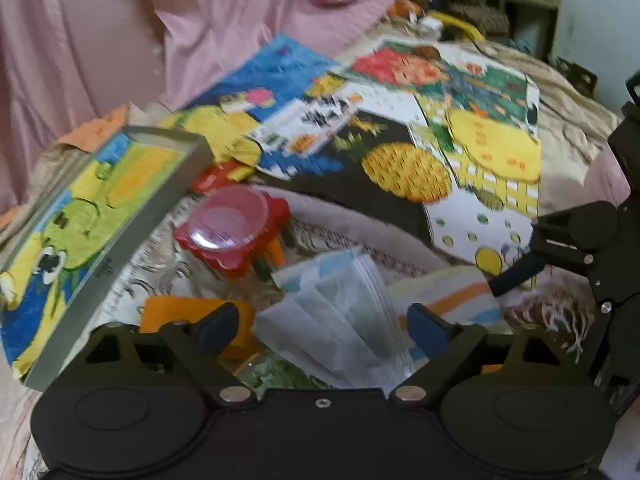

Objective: Organize soft objects
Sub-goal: 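Grasp the striped cloth with the right gripper while the left gripper grasps the white mask, then carry the striped cloth and white mask toward the framed picture tray, then open both grippers to drop the cloth and mask into the tray, then move both tools back toward the orange block and tissue pack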

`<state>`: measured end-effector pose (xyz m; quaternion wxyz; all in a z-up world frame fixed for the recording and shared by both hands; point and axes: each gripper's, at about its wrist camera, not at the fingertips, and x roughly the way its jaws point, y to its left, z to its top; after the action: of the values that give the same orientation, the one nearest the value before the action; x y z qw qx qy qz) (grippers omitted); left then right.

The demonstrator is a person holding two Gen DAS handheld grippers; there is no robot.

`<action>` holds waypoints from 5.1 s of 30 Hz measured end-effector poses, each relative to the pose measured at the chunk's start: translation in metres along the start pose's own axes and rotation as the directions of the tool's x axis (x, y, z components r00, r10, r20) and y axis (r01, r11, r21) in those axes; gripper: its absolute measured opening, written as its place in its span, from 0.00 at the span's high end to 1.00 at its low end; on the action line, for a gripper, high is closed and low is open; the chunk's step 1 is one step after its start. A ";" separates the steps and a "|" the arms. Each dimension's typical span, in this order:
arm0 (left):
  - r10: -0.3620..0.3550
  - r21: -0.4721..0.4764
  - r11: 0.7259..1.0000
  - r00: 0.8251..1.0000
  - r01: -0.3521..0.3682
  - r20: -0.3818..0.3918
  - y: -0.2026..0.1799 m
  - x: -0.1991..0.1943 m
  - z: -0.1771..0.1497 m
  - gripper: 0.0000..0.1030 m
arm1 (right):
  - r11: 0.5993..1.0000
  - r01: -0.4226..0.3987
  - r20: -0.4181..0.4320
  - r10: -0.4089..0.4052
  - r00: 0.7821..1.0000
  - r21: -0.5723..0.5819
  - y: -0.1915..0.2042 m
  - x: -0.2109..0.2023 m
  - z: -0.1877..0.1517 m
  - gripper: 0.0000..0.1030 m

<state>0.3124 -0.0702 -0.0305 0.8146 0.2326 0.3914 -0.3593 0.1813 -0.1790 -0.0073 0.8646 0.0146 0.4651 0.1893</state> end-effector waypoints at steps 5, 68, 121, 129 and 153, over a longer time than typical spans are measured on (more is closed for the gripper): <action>-0.027 0.014 1.000 0.999 0.028 -0.041 -0.001 0.011 -0.001 0.32 | 1.000 0.023 -0.009 -0.023 1.000 -0.005 0.003 0.011 -0.001 0.23; 0.472 -0.846 0.490 0.752 0.210 0.460 0.251 -0.065 -0.105 0.91 | 0.843 0.335 0.474 -0.110 0.874 -0.422 0.130 0.071 0.252 0.93; 0.635 -0.744 0.611 0.730 -0.272 0.254 0.183 -0.075 -0.064 0.16 | 0.955 0.206 0.539 -0.062 0.840 -0.212 0.014 0.088 0.257 0.01; 0.684 -0.726 0.629 0.641 -0.277 0.348 0.122 -0.118 -0.051 0.03 | 0.959 0.186 0.645 -0.006 0.764 -0.212 0.004 0.037 0.218 0.01; 0.671 -0.708 0.645 0.655 -0.287 0.347 -0.056 -0.157 -0.091 0.01 | 0.971 0.182 0.676 -0.030 0.736 -0.154 0.003 -0.017 0.096 0.00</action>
<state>0.1584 0.0183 0.0370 0.9892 -0.0573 0.1323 -0.0265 0.2501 -0.1677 0.0611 0.9796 -0.0364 0.1013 0.1696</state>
